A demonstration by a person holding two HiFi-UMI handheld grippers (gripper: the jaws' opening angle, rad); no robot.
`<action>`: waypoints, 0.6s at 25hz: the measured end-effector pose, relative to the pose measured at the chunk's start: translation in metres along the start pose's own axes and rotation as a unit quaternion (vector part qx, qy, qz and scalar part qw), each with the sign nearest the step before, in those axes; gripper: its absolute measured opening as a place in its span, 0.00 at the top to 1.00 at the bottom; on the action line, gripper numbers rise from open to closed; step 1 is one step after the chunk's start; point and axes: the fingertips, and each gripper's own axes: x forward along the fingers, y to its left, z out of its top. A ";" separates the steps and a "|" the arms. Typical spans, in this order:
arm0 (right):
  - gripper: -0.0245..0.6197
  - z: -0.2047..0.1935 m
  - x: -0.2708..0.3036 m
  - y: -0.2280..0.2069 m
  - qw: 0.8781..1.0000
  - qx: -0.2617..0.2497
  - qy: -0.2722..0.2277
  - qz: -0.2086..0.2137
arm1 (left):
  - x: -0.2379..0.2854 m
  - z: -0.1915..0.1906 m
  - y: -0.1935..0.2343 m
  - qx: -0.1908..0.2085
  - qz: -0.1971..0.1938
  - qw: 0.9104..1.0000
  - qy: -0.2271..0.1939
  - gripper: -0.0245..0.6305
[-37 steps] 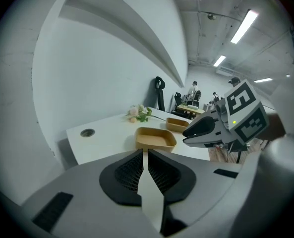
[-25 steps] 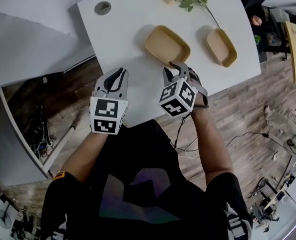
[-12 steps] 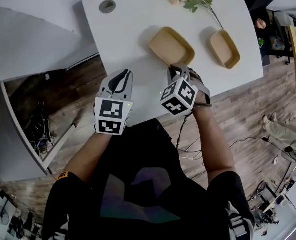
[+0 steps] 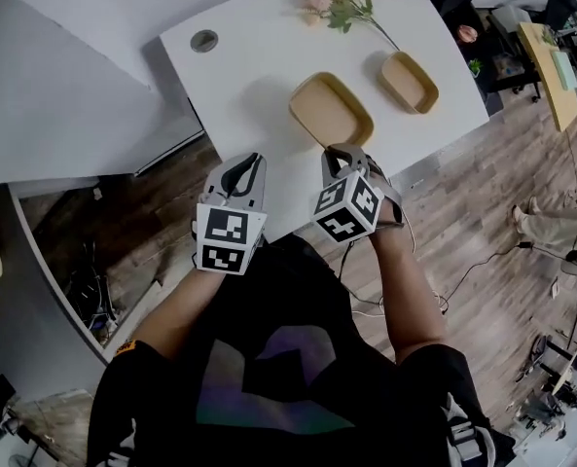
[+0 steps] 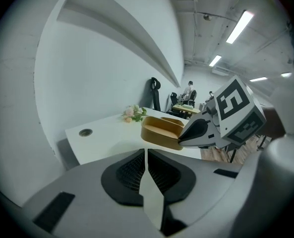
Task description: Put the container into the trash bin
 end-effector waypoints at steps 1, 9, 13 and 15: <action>0.91 -0.002 -0.007 0.005 1.000 0.009 0.000 -0.005 | -0.005 0.000 -0.003 0.005 -0.006 1.000 -0.003 0.95; 0.91 -0.020 -0.061 0.052 0.996 0.081 0.009 -0.040 | -0.047 -0.002 -0.026 0.043 -0.058 0.997 -0.026 0.95; 0.91 -0.031 -0.082 0.079 0.991 0.117 0.017 -0.057 | -0.068 -0.012 -0.038 0.063 -0.086 0.994 -0.031 0.95; 0.91 -0.038 -0.091 0.092 0.989 0.133 0.024 -0.065 | -0.077 -0.019 -0.042 0.070 -0.099 0.992 -0.033 0.95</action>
